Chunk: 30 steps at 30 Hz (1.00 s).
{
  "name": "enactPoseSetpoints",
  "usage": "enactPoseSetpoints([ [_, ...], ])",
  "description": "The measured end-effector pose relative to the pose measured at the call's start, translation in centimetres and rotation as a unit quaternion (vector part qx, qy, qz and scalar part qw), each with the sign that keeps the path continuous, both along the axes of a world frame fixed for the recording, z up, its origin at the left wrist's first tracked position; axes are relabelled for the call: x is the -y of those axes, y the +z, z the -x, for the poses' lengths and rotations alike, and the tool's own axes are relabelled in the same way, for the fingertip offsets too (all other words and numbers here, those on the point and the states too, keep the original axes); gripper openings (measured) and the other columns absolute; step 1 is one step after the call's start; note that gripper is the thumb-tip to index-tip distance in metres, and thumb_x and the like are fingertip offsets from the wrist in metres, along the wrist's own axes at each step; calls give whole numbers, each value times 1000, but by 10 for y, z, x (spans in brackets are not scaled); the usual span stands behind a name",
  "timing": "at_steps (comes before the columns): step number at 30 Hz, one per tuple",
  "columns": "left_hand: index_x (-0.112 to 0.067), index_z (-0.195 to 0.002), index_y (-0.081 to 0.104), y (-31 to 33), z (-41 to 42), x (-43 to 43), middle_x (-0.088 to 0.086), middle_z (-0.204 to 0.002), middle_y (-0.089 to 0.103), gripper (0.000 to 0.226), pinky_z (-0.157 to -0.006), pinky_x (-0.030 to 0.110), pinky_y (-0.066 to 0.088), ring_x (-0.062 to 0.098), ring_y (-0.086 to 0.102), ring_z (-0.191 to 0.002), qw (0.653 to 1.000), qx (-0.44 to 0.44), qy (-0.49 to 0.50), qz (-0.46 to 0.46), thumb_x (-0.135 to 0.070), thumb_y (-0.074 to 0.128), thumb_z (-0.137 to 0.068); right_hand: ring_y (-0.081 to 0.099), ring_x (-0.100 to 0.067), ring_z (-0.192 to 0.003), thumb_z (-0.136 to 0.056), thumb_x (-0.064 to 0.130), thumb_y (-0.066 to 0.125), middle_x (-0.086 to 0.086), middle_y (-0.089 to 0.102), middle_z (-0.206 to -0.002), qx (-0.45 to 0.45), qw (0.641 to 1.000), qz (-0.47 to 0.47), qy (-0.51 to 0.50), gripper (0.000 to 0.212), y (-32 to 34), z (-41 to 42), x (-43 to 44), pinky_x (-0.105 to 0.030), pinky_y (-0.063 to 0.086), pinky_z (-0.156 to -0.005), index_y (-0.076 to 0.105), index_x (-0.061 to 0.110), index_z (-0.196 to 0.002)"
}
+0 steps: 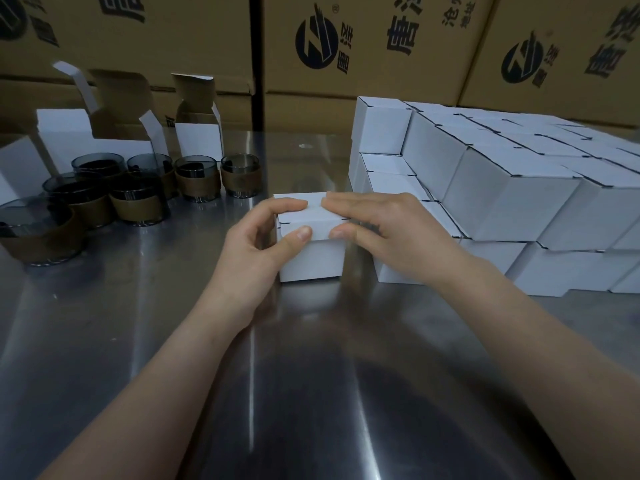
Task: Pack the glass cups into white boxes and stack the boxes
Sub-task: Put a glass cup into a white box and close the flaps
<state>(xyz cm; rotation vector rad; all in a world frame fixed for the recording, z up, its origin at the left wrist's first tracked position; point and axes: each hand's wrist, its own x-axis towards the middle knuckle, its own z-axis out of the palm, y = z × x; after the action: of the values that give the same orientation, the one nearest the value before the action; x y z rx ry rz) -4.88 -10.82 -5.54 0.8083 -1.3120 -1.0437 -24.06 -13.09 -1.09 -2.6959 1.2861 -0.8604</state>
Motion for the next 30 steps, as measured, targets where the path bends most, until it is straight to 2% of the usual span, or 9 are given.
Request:
enactPoseSetpoints([
  [4,-12,-111,64,2,2,-2,-1,-107,68,23,-87,28,53,10,62,-97,1000,-13,5,-5,-3,63,-90,57,-18,-124,-91,21,65,-7,62,-130,17,1000,18,3,37,-1,0,-1,-27,41,-106,64,9,-126],
  [7,-12,-113,64,4,3,-4,2,-108,67,27,-90,33,53,13,62,-100,1000,-13,6,-6,-13,65,-86,60,-19,-120,-90,21,64,-7,64,-127,33,999,30,7,36,-1,1,-1,-25,41,-104,66,8,-123],
  [10,-12,-111,63,5,4,-4,2,-105,67,33,-86,31,52,13,62,-97,1000,-19,4,-4,-23,65,-80,62,-18,-117,-91,20,63,-5,66,-125,51,998,32,8,33,-2,2,0,-24,42,-103,67,9,-122],
  [15,-15,-107,65,4,5,-3,-4,-98,68,28,-82,32,51,13,63,-92,1000,-17,16,4,-28,61,-83,63,-15,-111,-91,20,62,-5,68,-120,71,996,61,9,33,-6,-1,1,-15,41,-98,67,9,-122],
  [20,-14,-107,65,5,5,-3,-9,-92,69,27,-79,32,53,11,63,-89,1000,-10,22,14,-30,58,-86,66,-18,-109,-91,21,61,-5,69,-119,72,994,81,9,34,-8,-3,0,-20,45,-97,67,9,-122],
  [24,-16,-107,64,4,6,-4,-6,-91,66,26,-79,35,50,13,60,-89,1000,2,21,15,-31,57,-89,65,-18,-111,-91,21,62,-6,69,-118,66,994,82,11,31,-7,-3,0,-23,46,-98,68,9,-119],
  [30,-20,-105,63,4,5,-3,-15,-84,64,14,-73,27,49,5,59,-83,999,21,23,20,-25,54,-96,66,-19,-111,-91,20,64,-6,69,-118,55,995,80,12,30,-5,-2,-1,-29,48,-99,69,9,-118],
])
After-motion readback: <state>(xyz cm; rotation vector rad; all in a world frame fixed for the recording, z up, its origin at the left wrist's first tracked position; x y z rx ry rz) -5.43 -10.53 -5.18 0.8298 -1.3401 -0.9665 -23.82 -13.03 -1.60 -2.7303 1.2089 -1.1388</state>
